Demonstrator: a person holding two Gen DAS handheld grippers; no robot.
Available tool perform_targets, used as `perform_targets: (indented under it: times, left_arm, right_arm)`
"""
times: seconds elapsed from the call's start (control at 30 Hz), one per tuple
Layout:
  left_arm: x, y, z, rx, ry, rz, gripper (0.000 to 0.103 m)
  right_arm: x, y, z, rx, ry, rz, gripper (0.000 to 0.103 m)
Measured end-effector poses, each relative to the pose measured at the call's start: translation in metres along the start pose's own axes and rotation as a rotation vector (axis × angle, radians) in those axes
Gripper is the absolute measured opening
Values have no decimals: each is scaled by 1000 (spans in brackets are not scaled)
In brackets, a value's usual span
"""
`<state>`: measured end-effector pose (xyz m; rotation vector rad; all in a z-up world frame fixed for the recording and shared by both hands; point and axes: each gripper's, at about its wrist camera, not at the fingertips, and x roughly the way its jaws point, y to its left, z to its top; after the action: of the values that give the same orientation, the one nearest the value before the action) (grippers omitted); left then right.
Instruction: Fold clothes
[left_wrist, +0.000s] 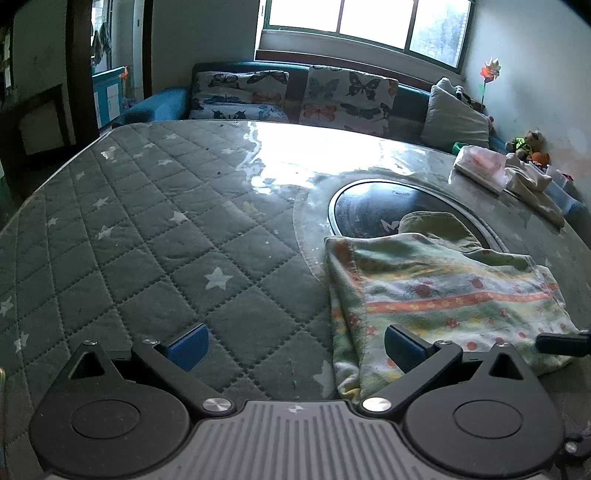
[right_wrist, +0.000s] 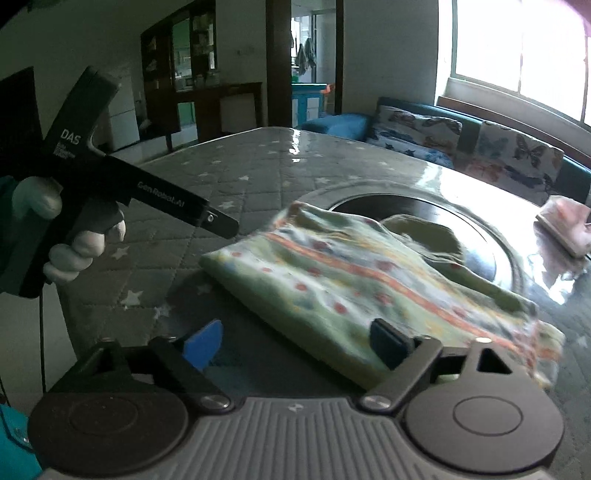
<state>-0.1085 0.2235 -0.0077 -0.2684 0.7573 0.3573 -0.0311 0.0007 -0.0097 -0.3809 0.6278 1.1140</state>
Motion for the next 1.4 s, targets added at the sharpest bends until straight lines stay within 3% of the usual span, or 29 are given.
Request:
perform_targets:
  times: [0.17, 0.3, 0.43, 0.57, 0.73, 0.93, 1.13, 1.4]
  left_arm:
    - [2, 2, -2, -1, 9, 3, 103]
    - [4, 2, -4, 12, 17, 3, 103]
    - [5, 2, -4, 19, 20, 6, 103]
    - [7, 2, -5, 26, 27, 6, 103]
    - [10, 0, -8, 42, 38, 14, 103]
    - [9, 0, -7, 60, 39, 21, 103]
    - [5, 10, 2, -8, 42, 11, 102]
    - [3, 15, 11, -123, 61, -45, 103]
  right_arm:
    - [14, -3, 1, 46, 18, 25, 74]
    - [18, -5, 0, 57, 40, 31, 74]
    - [10, -4, 10, 55, 9, 48, 73]
    - [17, -7, 22, 75, -7, 15, 73]
    - [37, -15, 17, 124, 39, 7, 68]
    - [29, -6, 25, 77, 13, 14, 67]
    - [37, 22, 35, -32, 17, 76, 60]
    - [57, 61, 39, -194, 22, 87, 59]
